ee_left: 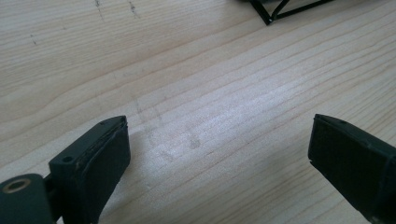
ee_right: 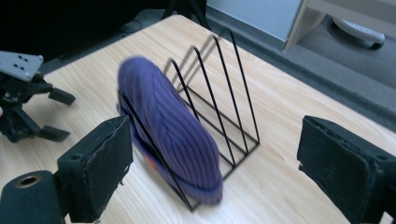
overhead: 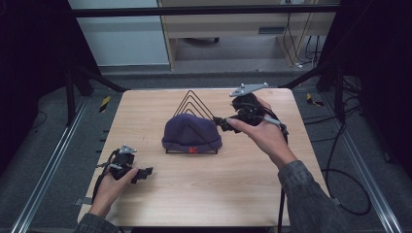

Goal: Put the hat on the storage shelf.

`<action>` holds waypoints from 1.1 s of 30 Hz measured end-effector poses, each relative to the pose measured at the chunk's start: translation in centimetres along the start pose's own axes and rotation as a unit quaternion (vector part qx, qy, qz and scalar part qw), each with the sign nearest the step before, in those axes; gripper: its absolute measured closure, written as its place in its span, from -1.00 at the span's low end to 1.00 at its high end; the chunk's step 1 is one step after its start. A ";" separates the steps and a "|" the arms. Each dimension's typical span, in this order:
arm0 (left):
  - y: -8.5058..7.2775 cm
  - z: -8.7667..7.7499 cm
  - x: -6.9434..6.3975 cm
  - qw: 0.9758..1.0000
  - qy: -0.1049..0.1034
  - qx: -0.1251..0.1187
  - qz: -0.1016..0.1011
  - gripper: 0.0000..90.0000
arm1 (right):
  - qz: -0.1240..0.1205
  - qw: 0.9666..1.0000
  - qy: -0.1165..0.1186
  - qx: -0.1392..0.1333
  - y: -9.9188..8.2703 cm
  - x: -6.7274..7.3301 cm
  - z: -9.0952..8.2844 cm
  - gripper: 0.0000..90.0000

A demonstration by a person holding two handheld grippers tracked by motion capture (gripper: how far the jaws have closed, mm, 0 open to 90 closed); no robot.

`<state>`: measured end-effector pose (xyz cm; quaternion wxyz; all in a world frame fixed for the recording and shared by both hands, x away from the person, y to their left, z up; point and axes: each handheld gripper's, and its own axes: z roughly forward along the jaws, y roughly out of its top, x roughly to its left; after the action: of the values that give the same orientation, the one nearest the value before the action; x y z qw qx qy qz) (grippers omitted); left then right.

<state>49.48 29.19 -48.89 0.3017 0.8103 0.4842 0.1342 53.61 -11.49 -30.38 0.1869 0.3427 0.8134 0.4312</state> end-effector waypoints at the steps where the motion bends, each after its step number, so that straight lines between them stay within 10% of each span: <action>1: 0.0 0.1 0.0 1.000 -0.001 0.002 0.000 -0.89 | 0.001 1.000 -0.002 0.000 -0.5 -0.2 -0.2 -0.77; 14: -0.3 0.6 -0.4 1.000 0.010 0.008 0.023 -0.94 | 0.043 0.999 -0.019 0.023 -7.5 -2.4 -1.6 -0.75; 33: -0.6 0.9 -1.0 0.999 0.026 0.004 0.042 -1.00 | 0.101 0.991 -0.014 0.081 -17.7 -2.2 1.3 -0.71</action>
<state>49.04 28.24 -49.87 0.2799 0.8274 0.4577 0.1658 48.90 -19.28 -45.75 0.1253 0.4432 0.8041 0.3759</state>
